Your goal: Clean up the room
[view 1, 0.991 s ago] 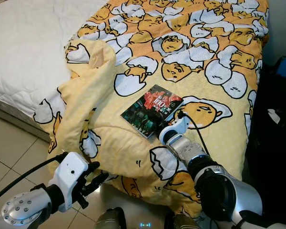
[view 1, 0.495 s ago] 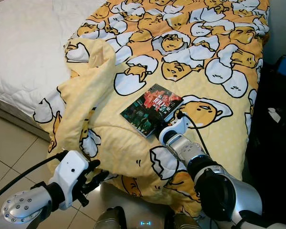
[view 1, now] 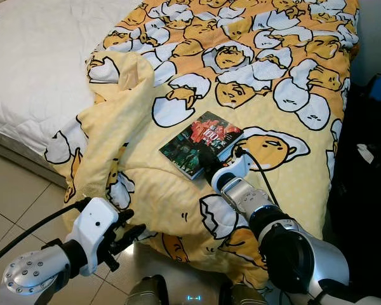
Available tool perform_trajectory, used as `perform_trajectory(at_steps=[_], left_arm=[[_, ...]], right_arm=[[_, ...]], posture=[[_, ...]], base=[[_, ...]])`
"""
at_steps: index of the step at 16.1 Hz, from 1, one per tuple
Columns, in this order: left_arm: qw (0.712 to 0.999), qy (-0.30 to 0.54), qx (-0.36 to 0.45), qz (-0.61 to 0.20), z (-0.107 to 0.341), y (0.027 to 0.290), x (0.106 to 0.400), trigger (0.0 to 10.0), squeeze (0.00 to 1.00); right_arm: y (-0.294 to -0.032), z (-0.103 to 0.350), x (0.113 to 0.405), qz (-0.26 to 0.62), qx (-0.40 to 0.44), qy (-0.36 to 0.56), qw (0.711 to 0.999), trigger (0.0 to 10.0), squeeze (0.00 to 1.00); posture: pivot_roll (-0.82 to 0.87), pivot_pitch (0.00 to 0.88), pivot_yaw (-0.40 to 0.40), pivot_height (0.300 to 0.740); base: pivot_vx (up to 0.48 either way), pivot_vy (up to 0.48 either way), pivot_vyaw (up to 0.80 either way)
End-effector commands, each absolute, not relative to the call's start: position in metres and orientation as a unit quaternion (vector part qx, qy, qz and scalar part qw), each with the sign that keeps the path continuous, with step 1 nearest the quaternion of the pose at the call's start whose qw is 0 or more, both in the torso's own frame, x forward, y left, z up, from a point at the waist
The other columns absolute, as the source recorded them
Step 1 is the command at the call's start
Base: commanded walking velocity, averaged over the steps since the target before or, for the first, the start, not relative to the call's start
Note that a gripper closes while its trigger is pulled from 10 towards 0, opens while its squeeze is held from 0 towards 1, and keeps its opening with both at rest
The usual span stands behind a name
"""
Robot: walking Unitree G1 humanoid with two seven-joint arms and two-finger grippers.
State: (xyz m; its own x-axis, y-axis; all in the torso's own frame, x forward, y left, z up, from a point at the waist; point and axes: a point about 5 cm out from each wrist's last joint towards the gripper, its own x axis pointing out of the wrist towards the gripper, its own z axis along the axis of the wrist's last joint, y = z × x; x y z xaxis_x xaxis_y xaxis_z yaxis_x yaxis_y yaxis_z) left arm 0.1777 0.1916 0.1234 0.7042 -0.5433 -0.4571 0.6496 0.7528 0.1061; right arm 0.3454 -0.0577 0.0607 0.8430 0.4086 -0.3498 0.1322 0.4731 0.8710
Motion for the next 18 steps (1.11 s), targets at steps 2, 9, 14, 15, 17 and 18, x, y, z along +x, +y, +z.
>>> perform_trajectory(at_steps=[2, 9, 14, 15, 17, 18], left_arm=[[0.913, 0.201, 0.128, -0.330, 0.125, 0.190, 0.177, 10.0, 0.00], [0.937, 0.172, 0.114, -0.280, 0.128, 0.192, 0.209, 10.0, 0.00], [0.968, 0.087, 0.077, -0.221, 0.138, 0.198, 0.240, 10.0, 0.00], [0.971, 0.078, 0.081, -0.212, 0.138, 0.199, 0.243, 10.0, 0.00], [0.974, 0.074, 0.088, -0.194, 0.137, 0.201, 0.252, 10.0, 0.00], [0.967, 0.099, 0.039, -0.233, 0.138, 0.200, 0.254, 10.0, 0.00]], right_arm=[[-0.049, 0.066, 0.347, 0.098, 0.502, 0.269, 0.816, 0.0, 0.00], [-0.058, 0.072, 0.352, 0.131, 0.469, 0.253, 0.836, 0.0, 0.00], [-0.082, 0.074, 0.356, 0.139, 0.470, 0.220, 0.843, 0.0, 0.00], [-0.087, 0.074, 0.356, 0.144, 0.464, 0.216, 0.847, 0.0, 0.00], [-0.093, 0.077, 0.356, 0.186, 0.455, 0.200, 0.848, 0.0, 0.00], [-0.097, 0.080, 0.355, 0.223, 0.442, 0.192, 0.847, 0.0, 0.00]], posture=[[0.14, 0.169, 0.024, 0.740], [0.10, 0.070, 0.030, 0.740], [0.07, 0.000, 0.043, 0.740], [0.07, 0.000, 0.046, 0.740], [0.08, 0.000, 0.049, 0.740], [0.08, 0.000, 0.053, 0.740]], base=[[0.000, 0.000, 0.00], [0.000, 0.000, 0.00], [0.000, 0.000, 0.00], [0.000, 0.000, 0.00], [0.000, 0.000, 0.00], [0.000, 0.000, 0.00]])
